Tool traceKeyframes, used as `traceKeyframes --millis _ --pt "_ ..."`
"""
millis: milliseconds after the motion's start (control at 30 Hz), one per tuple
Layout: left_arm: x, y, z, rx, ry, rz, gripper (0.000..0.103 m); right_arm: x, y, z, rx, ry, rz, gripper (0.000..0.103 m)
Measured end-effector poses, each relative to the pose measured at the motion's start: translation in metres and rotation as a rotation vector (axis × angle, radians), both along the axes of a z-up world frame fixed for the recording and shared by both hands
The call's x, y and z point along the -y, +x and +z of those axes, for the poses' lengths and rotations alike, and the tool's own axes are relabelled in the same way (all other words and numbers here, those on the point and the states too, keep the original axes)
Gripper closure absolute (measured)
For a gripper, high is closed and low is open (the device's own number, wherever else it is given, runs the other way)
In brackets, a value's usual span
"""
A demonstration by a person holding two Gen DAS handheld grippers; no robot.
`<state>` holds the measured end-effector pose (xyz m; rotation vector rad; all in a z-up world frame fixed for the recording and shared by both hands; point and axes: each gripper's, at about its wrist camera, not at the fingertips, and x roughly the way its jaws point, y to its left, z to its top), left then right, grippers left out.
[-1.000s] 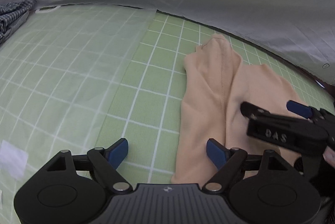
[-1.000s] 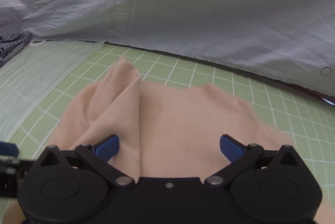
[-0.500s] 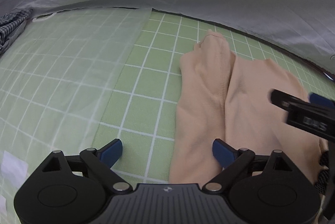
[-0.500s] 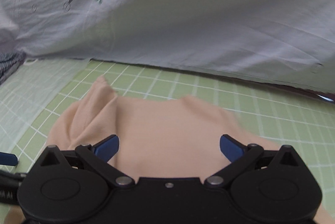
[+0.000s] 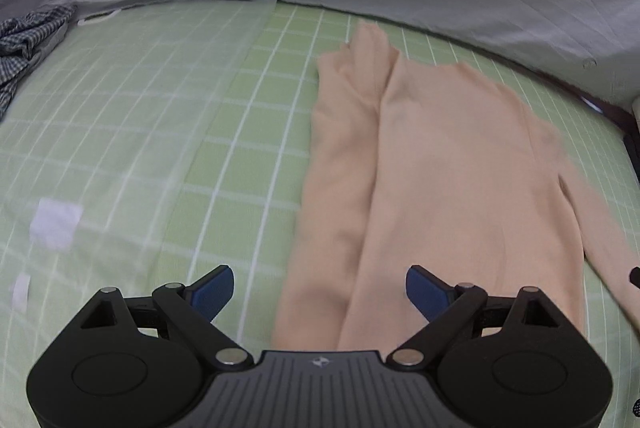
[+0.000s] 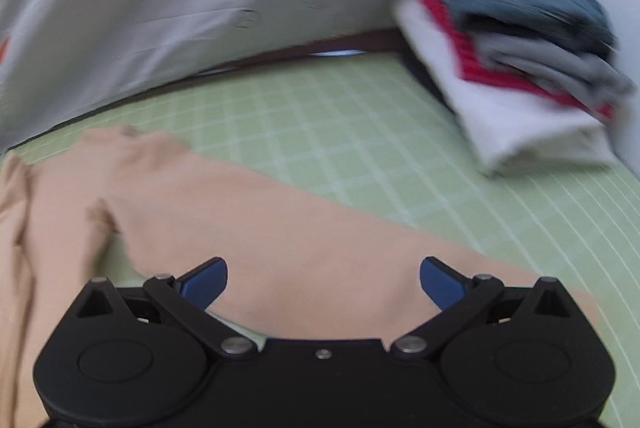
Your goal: Fold clothes
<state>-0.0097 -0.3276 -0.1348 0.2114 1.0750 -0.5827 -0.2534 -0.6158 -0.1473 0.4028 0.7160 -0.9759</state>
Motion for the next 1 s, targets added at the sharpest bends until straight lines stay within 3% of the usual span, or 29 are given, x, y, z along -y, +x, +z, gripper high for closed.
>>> traceKeyframes --millis 200,333,700,833,900,967,1000 --pt "-0.006 -0.026 0.004 0.014 0.015 -0.035 0.01 0.018 -0.063 -0.012 -0.029 0.003 -0.178 0.0" --pt "-0.011 -0.03 0.012 0.04 0.007 -0.027 0.01 0.031 -0.084 -0.021 -0.032 0.016 -0.235 0.0" --pt "-0.023 -0.036 0.016 0.027 -0.005 0.019 0.01 0.026 -0.09 -0.027 0.013 0.011 -0.267 0.0" --pt "-0.027 -0.041 0.018 0.031 -0.025 0.016 0.01 0.021 -0.089 -0.028 0.014 0.011 -0.204 0.0" --pt "-0.032 -0.045 0.016 0.028 -0.029 0.016 0.01 0.017 -0.091 -0.026 0.017 0.006 -0.169 0.006" --pt "-0.037 -0.049 0.016 0.026 -0.031 0.013 0.01 0.011 -0.093 -0.022 0.024 -0.004 -0.135 0.034" --pt "-0.04 -0.051 0.016 0.027 -0.032 0.011 0.01 0.008 -0.094 -0.021 0.025 -0.008 -0.118 0.039"
